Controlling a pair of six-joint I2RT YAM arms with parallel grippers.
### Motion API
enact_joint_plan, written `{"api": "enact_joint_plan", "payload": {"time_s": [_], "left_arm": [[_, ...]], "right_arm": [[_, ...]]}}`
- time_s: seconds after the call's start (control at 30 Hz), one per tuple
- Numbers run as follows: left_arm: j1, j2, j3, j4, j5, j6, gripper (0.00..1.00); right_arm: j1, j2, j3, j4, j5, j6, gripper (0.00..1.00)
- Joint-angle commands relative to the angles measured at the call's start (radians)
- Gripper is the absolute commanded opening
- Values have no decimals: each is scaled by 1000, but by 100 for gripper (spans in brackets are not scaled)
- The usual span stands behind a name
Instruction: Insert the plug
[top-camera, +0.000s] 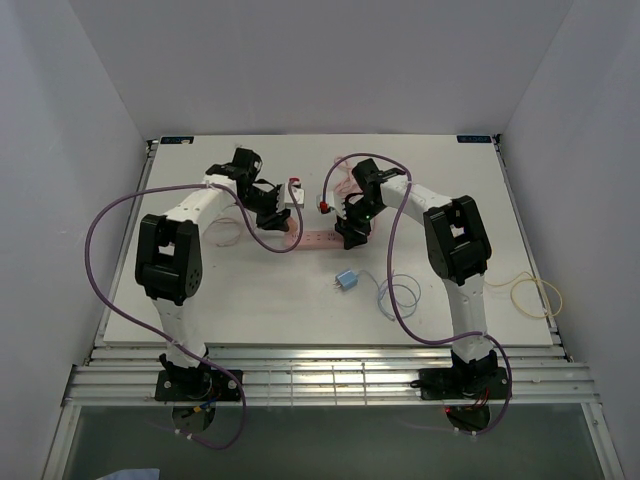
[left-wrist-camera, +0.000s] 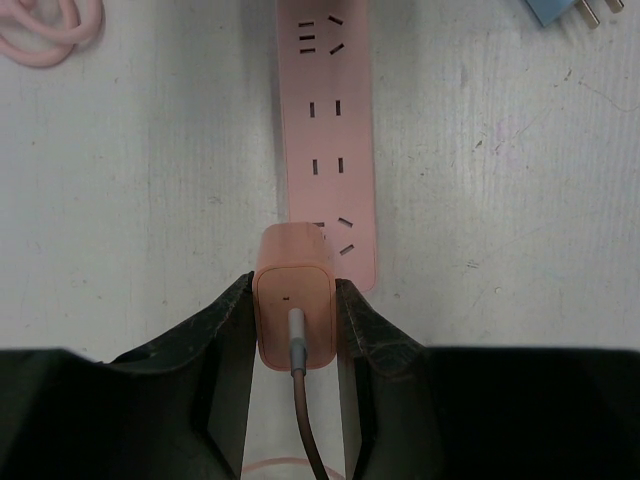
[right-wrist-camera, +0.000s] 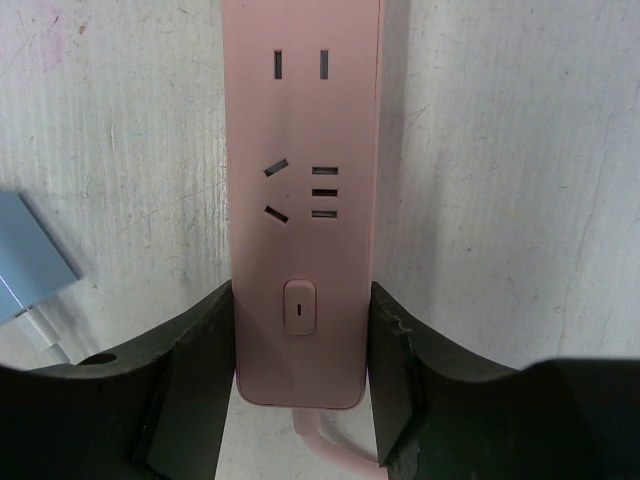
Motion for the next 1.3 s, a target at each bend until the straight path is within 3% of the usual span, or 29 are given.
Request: {"api": "enact_joint_plan", "payload": {"time_s": [0.0, 1.27], "left_arm": [[-20, -18, 40, -48, -8, 52, 0], [-132, 19, 0, -35, -233, 86, 0]], "right_arm": [[11, 28, -7, -42, 2, -26, 18], [40, 31, -10, -25, 19, -37, 15]]}}
